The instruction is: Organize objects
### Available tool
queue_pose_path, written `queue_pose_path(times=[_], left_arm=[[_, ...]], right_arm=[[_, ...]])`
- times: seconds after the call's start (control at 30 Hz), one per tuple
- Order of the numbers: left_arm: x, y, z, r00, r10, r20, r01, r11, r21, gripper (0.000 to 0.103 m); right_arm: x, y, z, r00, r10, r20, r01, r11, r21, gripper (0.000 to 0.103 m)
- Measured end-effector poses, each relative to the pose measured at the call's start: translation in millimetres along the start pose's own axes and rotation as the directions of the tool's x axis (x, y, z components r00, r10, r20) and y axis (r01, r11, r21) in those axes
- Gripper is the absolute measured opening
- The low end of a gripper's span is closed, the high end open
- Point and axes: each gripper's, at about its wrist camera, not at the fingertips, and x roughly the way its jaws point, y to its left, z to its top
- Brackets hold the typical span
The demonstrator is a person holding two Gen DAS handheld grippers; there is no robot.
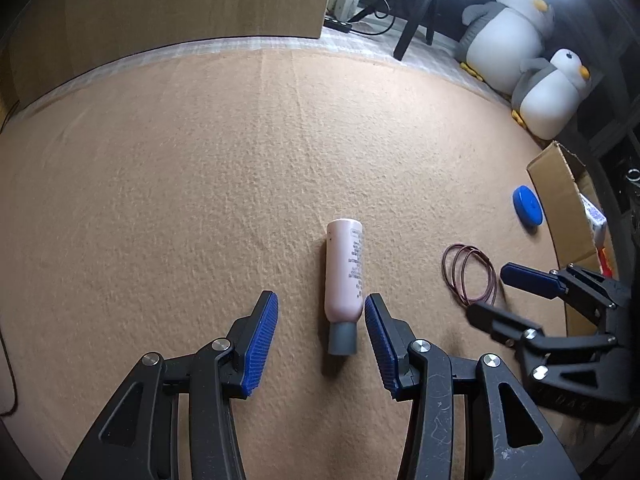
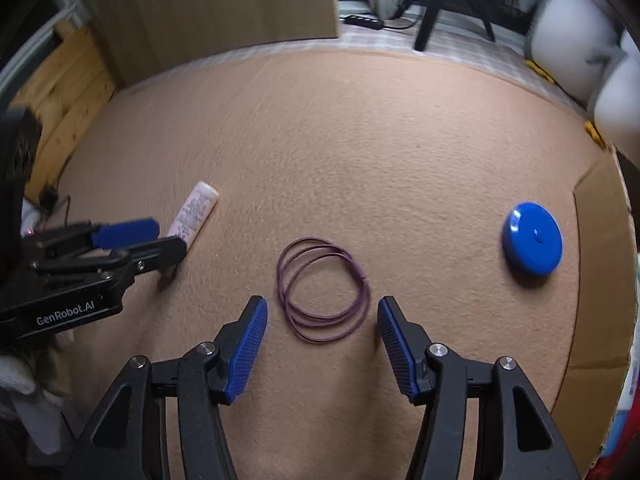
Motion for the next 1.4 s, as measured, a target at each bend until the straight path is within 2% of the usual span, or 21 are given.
queue_pose_path(times=[0.33, 0.43, 0.5, 0.53, 0.6, 0.67, 0.8, 1.17, 1.4], left_arm=[[4, -3, 5, 1.000, 0.019, 0.002, -0.019, 1.000, 0.020, 0.049], [5, -4, 6, 1.000, 0.024, 0.005, -0.024, 0.999, 0.028, 0.048], [6, -5, 7, 1.000, 0.030, 0.008, -0.030, 0.999, 0.030, 0.042], [6, -5, 7, 0.999, 0.037, 0.010, -0.037, 0.999, 0.032, 0.040], [6, -4, 7, 0.999, 0.042, 0.014, -0.042, 0.999, 0.031, 0.028], [5, -3, 7, 0.999, 0.041, 0.014, -0.041, 0.999, 0.031, 0.022], [6, -2, 8, 0.999, 0.033, 0.020, -0.033, 0.999, 0.020, 0.022], [-6, -1, 0, 0.999, 0.002, 0.041, -0.001, 1.000, -0.023, 0.022], [-30, -29, 6, 0.996, -0.044, 0.083, 0.043, 0.999, 0.017, 0.022]], right_arm=[[8, 12, 5, 0.998, -0.057, -0.018, 0.056, 0.997, -0.051, 0.054], [12, 9, 11, 0.996, -0.089, -0.020, 0.087, 0.994, -0.064, 0.039], [11, 5, 13, 0.996, -0.092, -0.021, 0.091, 0.994, -0.058, 0.029], [11, 3, 14, 0.996, -0.090, -0.021, 0.089, 0.995, -0.054, 0.026], [10, -1, 15, 0.996, -0.090, -0.021, 0.089, 0.995, -0.051, 0.019], [10, -2, 14, 0.996, -0.089, -0.020, 0.088, 0.995, -0.049, 0.016], [10, -4, 14, 0.997, -0.076, -0.017, 0.076, 0.996, -0.040, 0.005], [-15, -23, 10, 0.998, -0.043, 0.045, 0.042, 0.998, 0.038, 0.002], [-54, -38, 9, 0.992, -0.024, 0.123, 0.014, 0.997, 0.077, 0.002]])
